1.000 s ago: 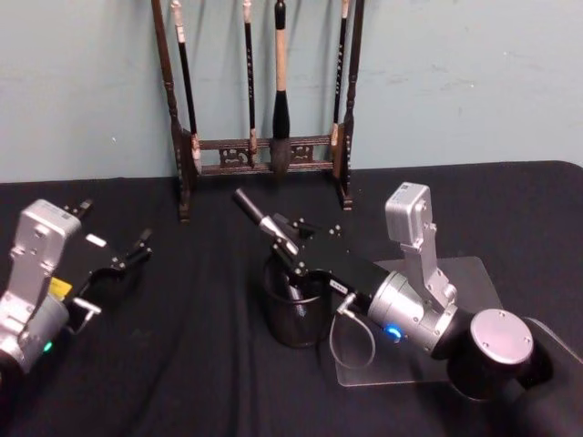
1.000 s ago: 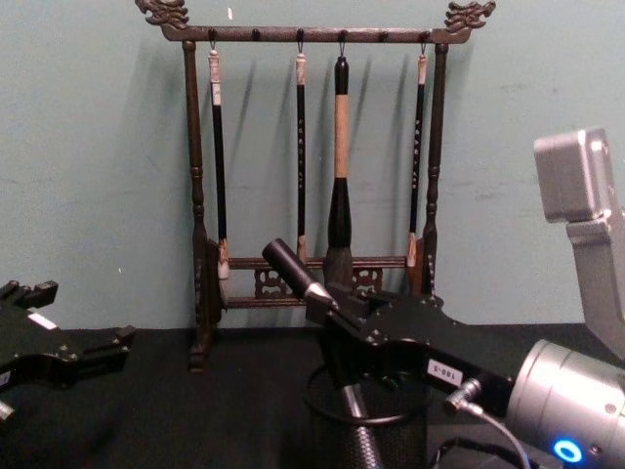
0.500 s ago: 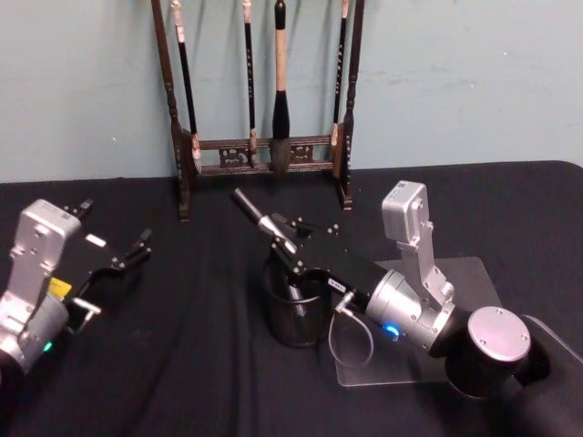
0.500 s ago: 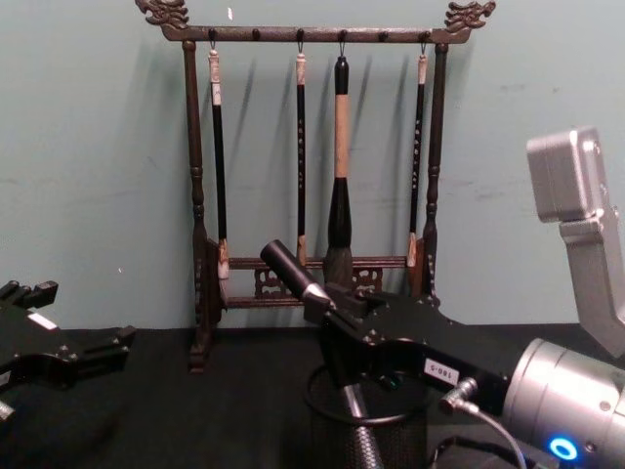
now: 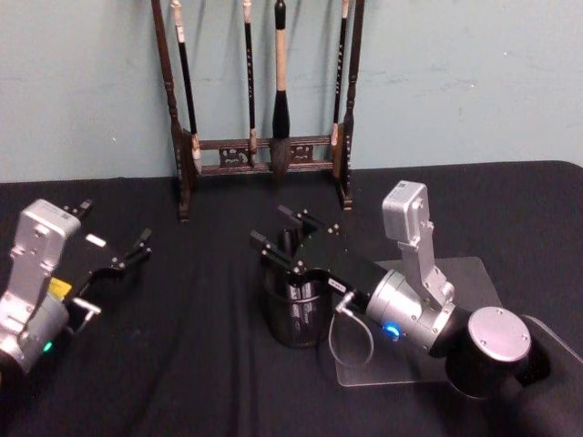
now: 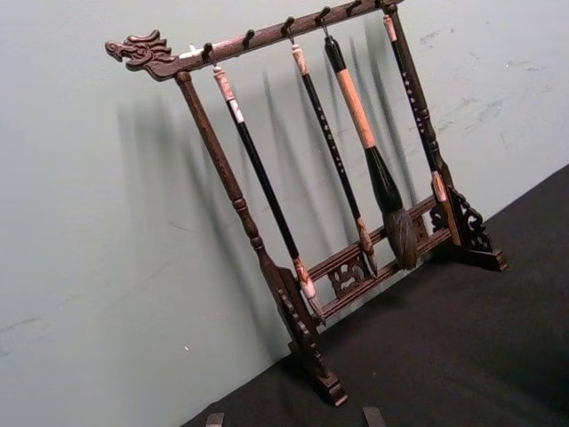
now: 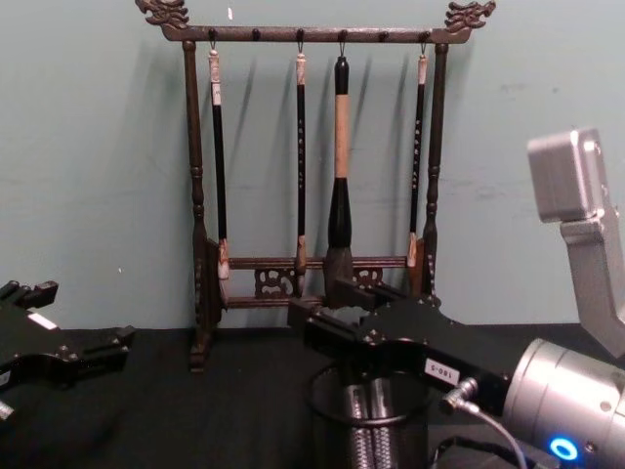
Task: Pick up the water-based marker from the table and place it into the pen holder.
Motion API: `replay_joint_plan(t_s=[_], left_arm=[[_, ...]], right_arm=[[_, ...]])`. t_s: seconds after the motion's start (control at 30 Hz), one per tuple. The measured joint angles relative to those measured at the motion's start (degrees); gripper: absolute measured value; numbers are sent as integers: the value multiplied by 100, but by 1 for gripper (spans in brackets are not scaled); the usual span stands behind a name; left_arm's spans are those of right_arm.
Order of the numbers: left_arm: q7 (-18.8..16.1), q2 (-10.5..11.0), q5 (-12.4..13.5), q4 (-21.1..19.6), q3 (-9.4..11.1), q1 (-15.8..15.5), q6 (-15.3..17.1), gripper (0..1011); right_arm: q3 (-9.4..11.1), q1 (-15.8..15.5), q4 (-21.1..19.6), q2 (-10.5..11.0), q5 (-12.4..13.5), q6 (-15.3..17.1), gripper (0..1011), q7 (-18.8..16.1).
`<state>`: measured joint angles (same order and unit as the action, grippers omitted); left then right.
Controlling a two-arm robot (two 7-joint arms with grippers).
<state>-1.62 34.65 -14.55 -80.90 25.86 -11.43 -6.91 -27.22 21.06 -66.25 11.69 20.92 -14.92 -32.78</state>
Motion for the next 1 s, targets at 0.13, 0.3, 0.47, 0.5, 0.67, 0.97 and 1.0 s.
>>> replay_joint_plan(t_s=[0.13, 0.3, 0.47, 0.5, 0.67, 0.97, 1.0], left_arm=[[0, 0, 0, 0, 0, 0, 0, 1009], [0, 0, 0, 0, 0, 0, 0, 1009], [0, 0, 0, 0, 0, 0, 0, 1009], [0, 0, 0, 0, 0, 0, 0, 1009], [0, 0, 0, 0, 0, 0, 0, 1009], [0, 0, 0, 0, 0, 0, 0, 1009], [0, 0, 0, 0, 0, 0, 0, 1009]], right_arm=[[0, -2, -2, 0, 2, -1, 768, 0], [6, -16, -37, 19, 25, 23, 896, -8], [34, -83, -202, 118, 68, 169, 1002, -9], [38, -93, -231, 133, 71, 192, 1002, -4], [67, -214, -496, 261, 82, 338, 1002, 76], [252, -669, -1191, 551, 70, 607, 1002, 467], [289, -759, -1304, 602, 66, 634, 1002, 522]])
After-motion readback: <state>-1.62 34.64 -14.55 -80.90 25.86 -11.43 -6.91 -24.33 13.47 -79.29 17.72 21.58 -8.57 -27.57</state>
